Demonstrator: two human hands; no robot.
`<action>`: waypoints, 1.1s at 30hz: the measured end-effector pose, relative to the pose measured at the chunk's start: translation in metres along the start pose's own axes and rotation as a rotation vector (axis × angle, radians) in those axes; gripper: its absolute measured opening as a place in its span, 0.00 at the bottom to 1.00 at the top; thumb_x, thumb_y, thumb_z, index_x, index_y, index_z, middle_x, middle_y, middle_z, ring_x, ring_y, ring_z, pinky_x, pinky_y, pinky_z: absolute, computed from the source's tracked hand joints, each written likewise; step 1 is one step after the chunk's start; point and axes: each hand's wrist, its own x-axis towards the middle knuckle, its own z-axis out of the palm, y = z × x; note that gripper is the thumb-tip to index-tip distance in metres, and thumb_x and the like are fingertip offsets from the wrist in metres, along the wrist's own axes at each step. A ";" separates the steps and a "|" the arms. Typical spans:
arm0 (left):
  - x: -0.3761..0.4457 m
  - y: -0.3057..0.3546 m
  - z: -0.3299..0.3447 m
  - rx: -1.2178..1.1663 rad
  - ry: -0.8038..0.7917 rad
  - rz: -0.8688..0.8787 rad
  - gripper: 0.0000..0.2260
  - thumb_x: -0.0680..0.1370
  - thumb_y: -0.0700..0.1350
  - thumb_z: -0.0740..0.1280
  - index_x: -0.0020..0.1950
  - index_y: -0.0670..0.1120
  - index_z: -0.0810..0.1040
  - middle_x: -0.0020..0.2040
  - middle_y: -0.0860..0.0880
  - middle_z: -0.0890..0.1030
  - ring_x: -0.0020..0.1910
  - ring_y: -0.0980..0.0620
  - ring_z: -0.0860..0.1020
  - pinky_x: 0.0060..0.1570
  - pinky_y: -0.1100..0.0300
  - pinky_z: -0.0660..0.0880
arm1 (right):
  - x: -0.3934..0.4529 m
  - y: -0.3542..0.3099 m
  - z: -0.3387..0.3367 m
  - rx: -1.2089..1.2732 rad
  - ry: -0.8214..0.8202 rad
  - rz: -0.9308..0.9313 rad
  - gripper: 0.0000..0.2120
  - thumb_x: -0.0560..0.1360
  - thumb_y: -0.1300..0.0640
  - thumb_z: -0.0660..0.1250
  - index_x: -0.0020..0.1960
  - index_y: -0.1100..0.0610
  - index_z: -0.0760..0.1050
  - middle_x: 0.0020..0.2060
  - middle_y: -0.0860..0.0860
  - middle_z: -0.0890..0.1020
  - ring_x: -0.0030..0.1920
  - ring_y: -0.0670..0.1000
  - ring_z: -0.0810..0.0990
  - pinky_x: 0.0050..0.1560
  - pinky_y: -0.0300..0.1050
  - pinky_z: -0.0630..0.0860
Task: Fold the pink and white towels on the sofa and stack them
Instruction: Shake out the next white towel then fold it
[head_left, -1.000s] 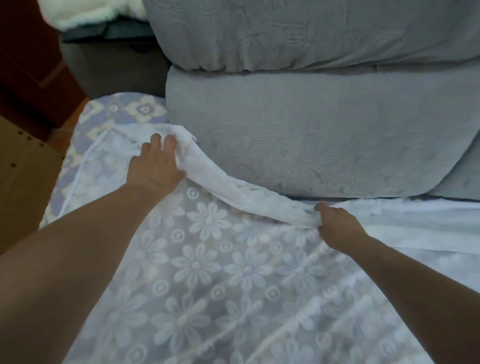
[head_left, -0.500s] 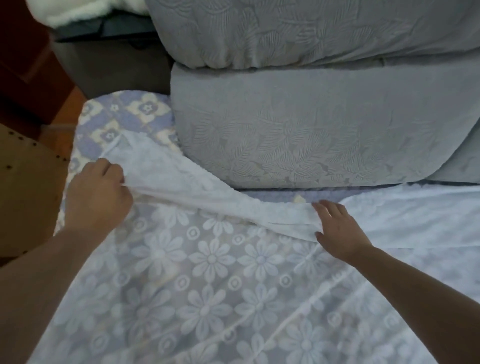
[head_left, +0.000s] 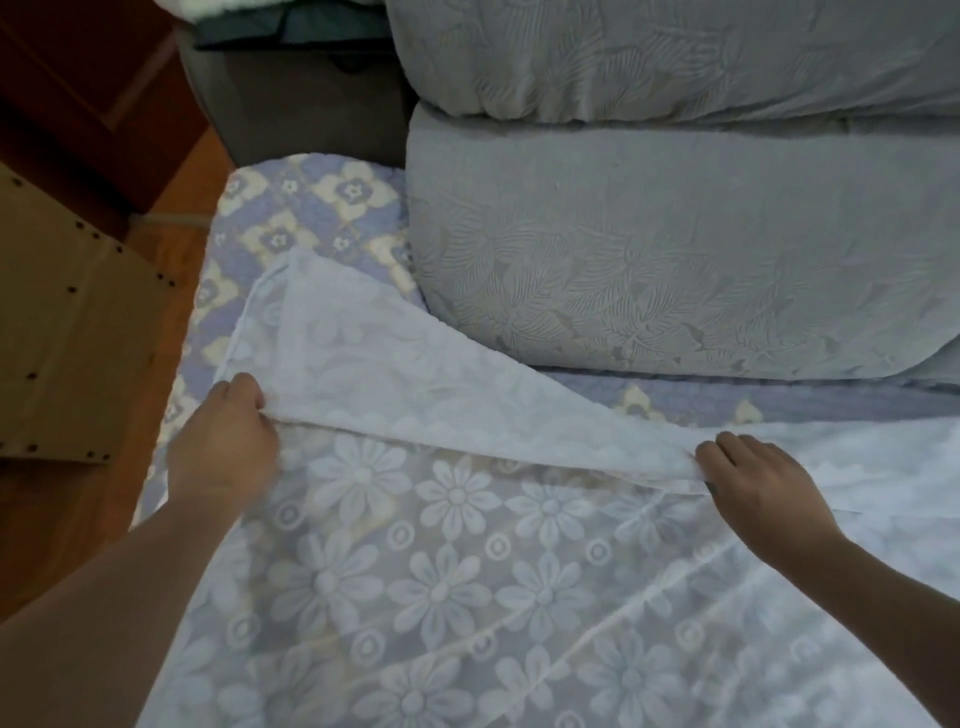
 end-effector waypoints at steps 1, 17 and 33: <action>0.001 0.002 -0.005 -0.019 0.038 -0.010 0.04 0.77 0.37 0.61 0.48 0.46 0.71 0.44 0.44 0.74 0.43 0.38 0.76 0.43 0.44 0.76 | -0.001 0.005 -0.008 -0.003 0.032 -0.027 0.04 0.70 0.68 0.66 0.41 0.61 0.74 0.34 0.55 0.71 0.31 0.57 0.69 0.31 0.49 0.66; 0.092 0.105 -0.156 -1.216 -0.089 -0.695 0.11 0.83 0.35 0.56 0.61 0.38 0.75 0.40 0.37 0.78 0.31 0.42 0.78 0.21 0.51 0.78 | 0.147 0.063 -0.204 0.954 -0.443 1.082 0.13 0.85 0.58 0.56 0.44 0.62 0.69 0.25 0.59 0.79 0.16 0.51 0.75 0.18 0.41 0.73; 0.162 0.162 -0.162 -0.921 -0.094 -0.125 0.47 0.77 0.42 0.72 0.81 0.61 0.41 0.81 0.44 0.56 0.66 0.44 0.72 0.59 0.47 0.73 | 0.210 0.077 -0.169 0.831 0.066 0.674 0.37 0.78 0.60 0.66 0.80 0.48 0.52 0.59 0.51 0.75 0.51 0.56 0.77 0.49 0.50 0.75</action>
